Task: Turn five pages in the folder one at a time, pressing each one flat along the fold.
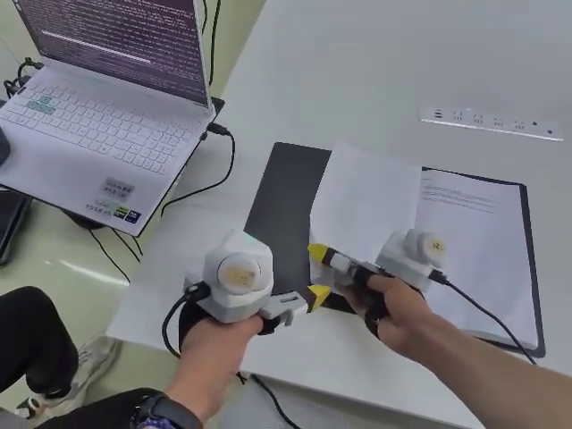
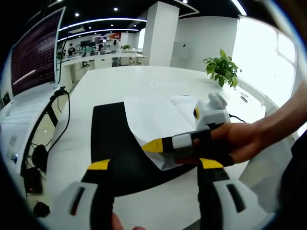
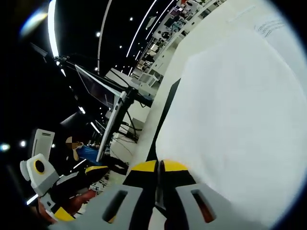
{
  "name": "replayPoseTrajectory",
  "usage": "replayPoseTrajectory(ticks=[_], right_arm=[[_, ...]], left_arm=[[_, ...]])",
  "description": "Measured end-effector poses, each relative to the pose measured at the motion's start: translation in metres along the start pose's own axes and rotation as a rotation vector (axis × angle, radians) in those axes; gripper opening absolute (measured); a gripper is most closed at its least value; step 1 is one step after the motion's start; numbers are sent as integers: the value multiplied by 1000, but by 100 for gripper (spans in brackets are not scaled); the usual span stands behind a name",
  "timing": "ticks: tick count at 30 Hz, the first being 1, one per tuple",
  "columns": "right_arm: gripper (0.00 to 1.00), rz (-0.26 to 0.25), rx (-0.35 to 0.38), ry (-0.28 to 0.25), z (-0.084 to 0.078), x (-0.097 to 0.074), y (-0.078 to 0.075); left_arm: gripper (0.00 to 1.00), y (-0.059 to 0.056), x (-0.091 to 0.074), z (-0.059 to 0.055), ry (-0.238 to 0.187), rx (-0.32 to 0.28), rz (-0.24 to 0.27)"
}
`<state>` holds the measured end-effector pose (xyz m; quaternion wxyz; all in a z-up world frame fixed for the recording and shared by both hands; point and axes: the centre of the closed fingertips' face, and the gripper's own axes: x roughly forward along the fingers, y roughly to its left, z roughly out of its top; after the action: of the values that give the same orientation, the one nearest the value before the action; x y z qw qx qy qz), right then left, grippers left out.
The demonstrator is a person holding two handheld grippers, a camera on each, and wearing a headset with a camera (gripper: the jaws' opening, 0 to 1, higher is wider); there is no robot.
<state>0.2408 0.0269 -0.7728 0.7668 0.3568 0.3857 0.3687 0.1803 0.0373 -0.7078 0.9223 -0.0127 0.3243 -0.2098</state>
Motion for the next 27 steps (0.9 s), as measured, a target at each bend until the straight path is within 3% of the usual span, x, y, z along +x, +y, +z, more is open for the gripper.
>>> replayPoseTrajectory(ticks=[6,10,16,21,24,27], right_arm=[[9,-25,25,37,-11,1,-8],[11,-14,20,30,-10,-1,-5],[22,20,34,37,-11,0,1],[37,68,55,35,-11,-3,10],[45,116,60,29,-13,-12,20],[47,126,58,11,-11,-21,19]], left_arm=[[71,3,2,-1,5,-1,3],[71,3,2,-1,3,-9,5],[71,2,1,-4,-1,-19,6],[70,4,0,-17,24,-44,14],[69,4,0,-22,30,-58,18],[70,4,1,-24,36,-52,21]])
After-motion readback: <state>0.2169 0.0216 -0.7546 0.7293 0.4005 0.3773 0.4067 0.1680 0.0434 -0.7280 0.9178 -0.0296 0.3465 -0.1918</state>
